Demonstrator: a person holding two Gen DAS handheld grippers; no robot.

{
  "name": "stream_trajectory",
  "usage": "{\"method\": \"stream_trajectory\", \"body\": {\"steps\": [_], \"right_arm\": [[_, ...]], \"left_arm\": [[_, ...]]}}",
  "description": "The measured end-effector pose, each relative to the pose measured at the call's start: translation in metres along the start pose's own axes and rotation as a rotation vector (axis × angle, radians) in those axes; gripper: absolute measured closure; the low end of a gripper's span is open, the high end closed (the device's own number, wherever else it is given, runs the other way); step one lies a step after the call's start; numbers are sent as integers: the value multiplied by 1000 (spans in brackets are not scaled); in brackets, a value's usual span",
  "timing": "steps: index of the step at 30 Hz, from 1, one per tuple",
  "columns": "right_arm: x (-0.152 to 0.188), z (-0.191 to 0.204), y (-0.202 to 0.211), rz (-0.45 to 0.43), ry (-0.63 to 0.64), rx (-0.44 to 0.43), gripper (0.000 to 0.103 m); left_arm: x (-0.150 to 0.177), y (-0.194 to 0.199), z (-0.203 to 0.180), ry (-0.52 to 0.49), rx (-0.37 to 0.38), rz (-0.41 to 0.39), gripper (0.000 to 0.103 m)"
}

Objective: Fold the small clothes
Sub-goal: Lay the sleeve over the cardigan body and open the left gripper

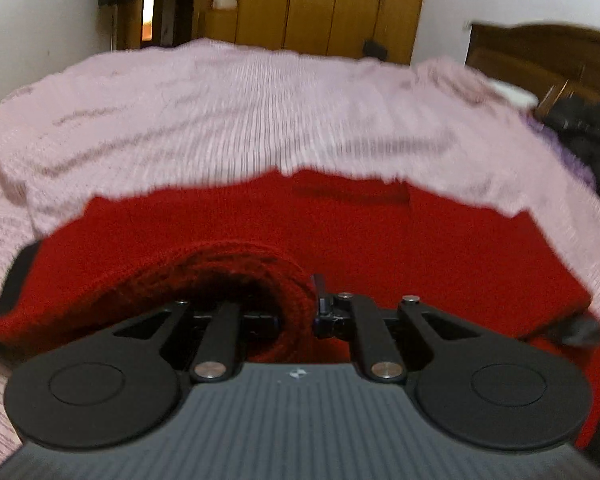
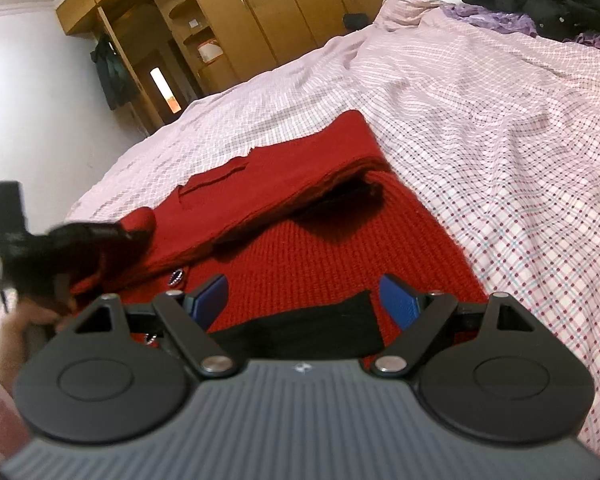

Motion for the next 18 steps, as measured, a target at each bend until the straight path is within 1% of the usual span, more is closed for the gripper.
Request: {"method": "stream_trajectory", "body": {"steps": [3,7,8,10,13,18], "right_arm": [[2,-1,-2,2,1,-7,19],[3,-1,-3,1,2,-12,19],[3,-1,-3,1,2,-13,19],[3,-2,-2,1,-1,-16,19],[2,-2,-1,1,-4,-18,19],[1,-1,0,2,-8,-16,19]], "left_arm": [[5,-2,-3,-18,-17,1,88],[1,0,-8,-38,-21,18,69],[1,2,-8,-35,-22,22,67],[-1,12,-9,-32,-24,28,60],[-1,27,-10,-48,-37,43,57],[0,52,-4,-43,-39,64,56]]}}
Point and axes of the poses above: each gripper's, at about its wrist camera, not at the fingertips, and y roughly against the way its jaws point, z to its left, x to its underside, the point moved 5 cm from there along -y, roughly the way its jaws point, and after that the axes turned 11 degrees about -z, right-handed, at the moved point
